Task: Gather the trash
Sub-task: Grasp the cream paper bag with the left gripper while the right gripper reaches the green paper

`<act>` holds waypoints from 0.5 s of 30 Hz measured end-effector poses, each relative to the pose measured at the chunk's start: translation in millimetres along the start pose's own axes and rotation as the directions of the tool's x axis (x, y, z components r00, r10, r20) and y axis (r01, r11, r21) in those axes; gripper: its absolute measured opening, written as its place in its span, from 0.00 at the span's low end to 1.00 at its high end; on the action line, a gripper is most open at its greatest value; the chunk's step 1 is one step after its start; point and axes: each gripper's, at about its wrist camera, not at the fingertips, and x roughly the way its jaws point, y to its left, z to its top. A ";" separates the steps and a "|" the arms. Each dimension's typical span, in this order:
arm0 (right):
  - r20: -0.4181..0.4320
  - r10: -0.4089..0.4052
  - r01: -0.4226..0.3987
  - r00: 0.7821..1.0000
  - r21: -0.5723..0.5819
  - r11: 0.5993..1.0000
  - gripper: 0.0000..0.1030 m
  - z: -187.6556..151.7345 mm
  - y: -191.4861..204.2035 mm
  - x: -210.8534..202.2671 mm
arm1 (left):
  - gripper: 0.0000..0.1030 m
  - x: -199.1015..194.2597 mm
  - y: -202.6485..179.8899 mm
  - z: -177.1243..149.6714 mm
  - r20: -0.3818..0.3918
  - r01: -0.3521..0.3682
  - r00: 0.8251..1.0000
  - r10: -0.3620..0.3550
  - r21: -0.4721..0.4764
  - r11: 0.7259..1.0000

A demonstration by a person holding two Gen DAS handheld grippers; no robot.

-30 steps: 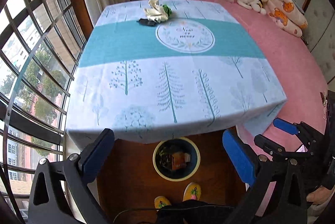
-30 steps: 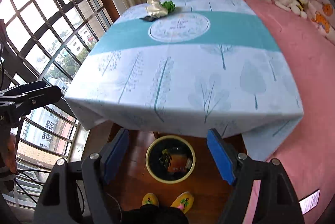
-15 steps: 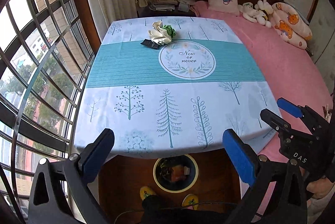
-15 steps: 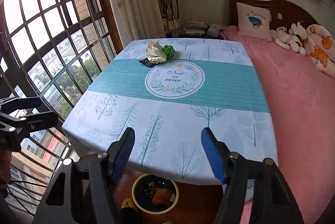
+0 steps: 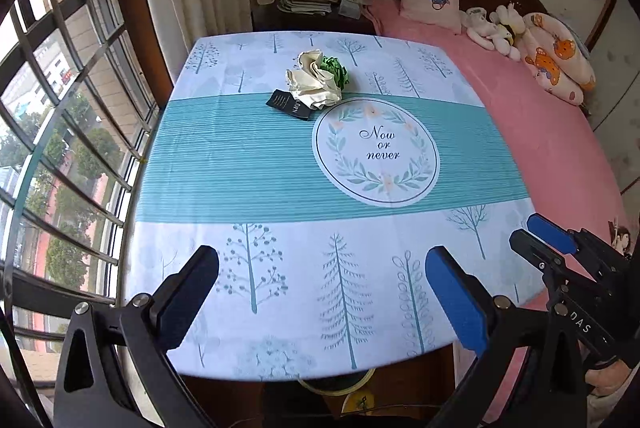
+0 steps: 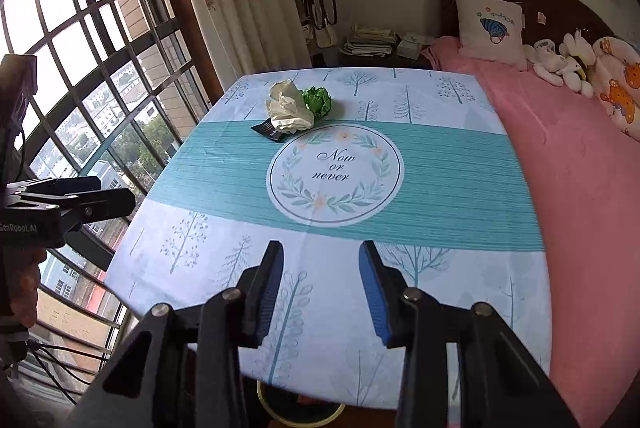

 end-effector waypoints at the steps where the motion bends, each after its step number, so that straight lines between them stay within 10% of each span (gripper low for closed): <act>1: -0.008 -0.013 0.014 1.000 0.008 1.000 0.33 10.0 2.5 9.8 | 0.99 11.3 8.4 11.1 -0.016 0.016 1.000 -0.016 -0.004 1.000; 15: -0.105 -0.059 0.072 0.993 0.134 0.988 0.20 143.6 37.3 183.3 | 0.99 197.5 104.9 148.7 -0.201 0.215 0.952 -0.230 -0.091 0.972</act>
